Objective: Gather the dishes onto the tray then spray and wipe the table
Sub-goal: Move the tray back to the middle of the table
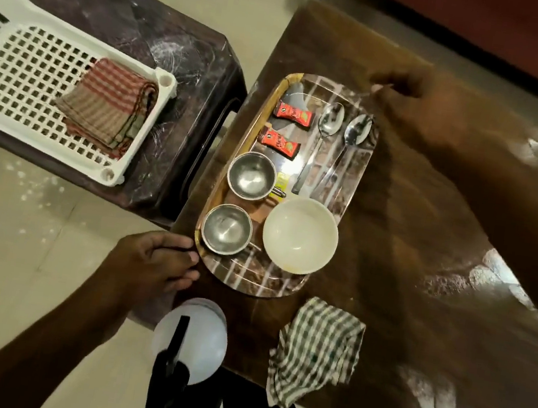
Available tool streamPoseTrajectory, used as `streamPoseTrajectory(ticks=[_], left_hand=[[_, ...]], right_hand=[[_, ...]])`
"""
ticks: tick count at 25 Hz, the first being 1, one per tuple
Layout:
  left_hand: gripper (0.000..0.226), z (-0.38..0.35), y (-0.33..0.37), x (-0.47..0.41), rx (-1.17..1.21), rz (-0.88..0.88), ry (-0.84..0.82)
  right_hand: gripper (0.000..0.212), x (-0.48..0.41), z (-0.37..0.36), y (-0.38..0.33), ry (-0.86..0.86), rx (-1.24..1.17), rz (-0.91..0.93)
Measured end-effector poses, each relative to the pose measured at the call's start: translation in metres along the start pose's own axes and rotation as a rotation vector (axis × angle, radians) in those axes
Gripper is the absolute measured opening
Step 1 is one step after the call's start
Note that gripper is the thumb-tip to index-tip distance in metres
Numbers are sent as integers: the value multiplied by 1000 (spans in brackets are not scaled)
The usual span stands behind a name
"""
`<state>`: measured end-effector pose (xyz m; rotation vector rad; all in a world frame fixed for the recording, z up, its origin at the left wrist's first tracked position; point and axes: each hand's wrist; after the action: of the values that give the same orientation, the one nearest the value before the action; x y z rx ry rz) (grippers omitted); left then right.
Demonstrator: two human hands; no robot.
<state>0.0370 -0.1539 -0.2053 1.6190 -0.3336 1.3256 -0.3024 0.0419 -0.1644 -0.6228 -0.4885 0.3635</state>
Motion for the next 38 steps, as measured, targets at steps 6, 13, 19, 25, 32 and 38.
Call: streamPoseTrajectory(ticks=[6, 13, 19, 25, 32, 38], left_hand=[[28, -15, -16, -3, -16, 34, -76], [12, -24, -15, -5, 44, 46, -48], [14, -21, 3, 3, 39, -18, 40], [15, 8, 55, 46, -55, -158, -5], [17, 38, 135, 155, -93, -343, 3], [19, 35, 181, 251, -114, -424, -67]], right_hand=[[23, -69, -14, -9, -145, 102, -44], [25, -88, -14, -1, -217, 32, -95], [20, -81, -8, 6, -117, -48, -128], [16, -28, 48, -8, 29, -145, -209], [6, 128, 140, -53, 231, -335, -294], [10, 290, 167, -69, 400, -586, -436]])
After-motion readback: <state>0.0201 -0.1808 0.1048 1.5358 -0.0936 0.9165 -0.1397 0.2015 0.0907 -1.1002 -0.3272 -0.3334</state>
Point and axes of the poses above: each hand's wrist, its own x-axis away from the middle knuckle, its own z-axis out of the back of the hand, y = z × x
